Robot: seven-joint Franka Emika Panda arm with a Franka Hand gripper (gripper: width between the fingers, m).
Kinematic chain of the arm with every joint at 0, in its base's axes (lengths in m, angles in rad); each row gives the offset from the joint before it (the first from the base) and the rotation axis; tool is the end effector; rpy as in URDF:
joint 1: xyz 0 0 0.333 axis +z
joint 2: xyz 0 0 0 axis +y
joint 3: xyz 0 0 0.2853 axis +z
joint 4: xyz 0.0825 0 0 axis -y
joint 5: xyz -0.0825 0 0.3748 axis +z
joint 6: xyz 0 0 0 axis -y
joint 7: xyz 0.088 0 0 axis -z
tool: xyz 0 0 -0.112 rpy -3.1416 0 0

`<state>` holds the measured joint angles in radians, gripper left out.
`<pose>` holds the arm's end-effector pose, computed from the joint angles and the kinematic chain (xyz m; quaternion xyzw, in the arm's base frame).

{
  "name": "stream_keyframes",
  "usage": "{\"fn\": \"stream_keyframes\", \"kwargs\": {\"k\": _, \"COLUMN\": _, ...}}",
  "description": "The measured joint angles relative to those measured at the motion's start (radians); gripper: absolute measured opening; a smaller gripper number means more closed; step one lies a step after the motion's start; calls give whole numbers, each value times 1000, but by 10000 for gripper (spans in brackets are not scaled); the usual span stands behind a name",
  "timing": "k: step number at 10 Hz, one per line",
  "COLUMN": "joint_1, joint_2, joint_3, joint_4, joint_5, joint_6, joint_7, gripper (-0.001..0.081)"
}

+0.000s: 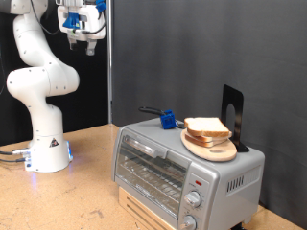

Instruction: Make a piece of toast with the oven

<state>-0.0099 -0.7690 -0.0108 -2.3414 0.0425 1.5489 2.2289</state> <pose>0.3212 -0.0026 0.5634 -0.4328 0.9011 0.0276 0.0007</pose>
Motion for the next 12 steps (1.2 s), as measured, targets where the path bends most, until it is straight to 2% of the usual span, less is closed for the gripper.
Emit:
{"fn": "stream_keyframes", "kwargs": {"k": 1, "joint_1": 22, "joint_2": -2, "joint_3": -32, "joint_4": 1, "joint_5": 3, "joint_6": 11, "joint_7": -127, "gripper": 682}}
{"fn": "stream_keyframes", "kwargs": {"k": 3, "joint_1": 61, "joint_2": 3, "joint_3": -110, "joint_4": -5, "joint_5": 4, "joint_6": 99, "joint_7": -384, "gripper": 682}}
{"fn": "stream_keyframes", "kwargs": {"k": 4, "joint_1": 94, "joint_2": 11, "joint_3": -139, "joint_4": -13, "joint_5": 5, "joint_6": 132, "joint_7": -473, "gripper": 682}}
{"fn": "stream_keyframes", "kwargs": {"k": 5, "joint_1": 87, "joint_2": 10, "joint_3": -133, "joint_4": -13, "joint_5": 4, "joint_6": 127, "joint_7": -432, "gripper": 682}}
{"fn": "stream_keyframes", "kwargs": {"k": 6, "joint_1": 100, "joint_2": 9, "joint_3": -142, "joint_4": -8, "joint_5": 27, "joint_6": 104, "joint_7": -501, "gripper": 682}}
{"fn": "stream_keyframes", "kwargs": {"k": 8, "joint_1": 154, "joint_2": -3, "joint_3": -192, "joint_4": -2, "joint_5": 53, "joint_6": 103, "joint_7": -729, "gripper": 682}}
{"fn": "stream_keyframes", "kwargs": {"k": 11, "joint_1": 211, "joint_2": -3, "joint_3": -247, "joint_4": -41, "joint_5": 27, "joint_6": 209, "joint_7": -1059, "gripper": 682}}
{"fn": "stream_keyframes", "kwargs": {"k": 12, "joint_1": 206, "joint_2": -2, "joint_3": -244, "joint_4": -41, "joint_5": 31, "joint_6": 205, "joint_7": -1017, "gripper": 682}}
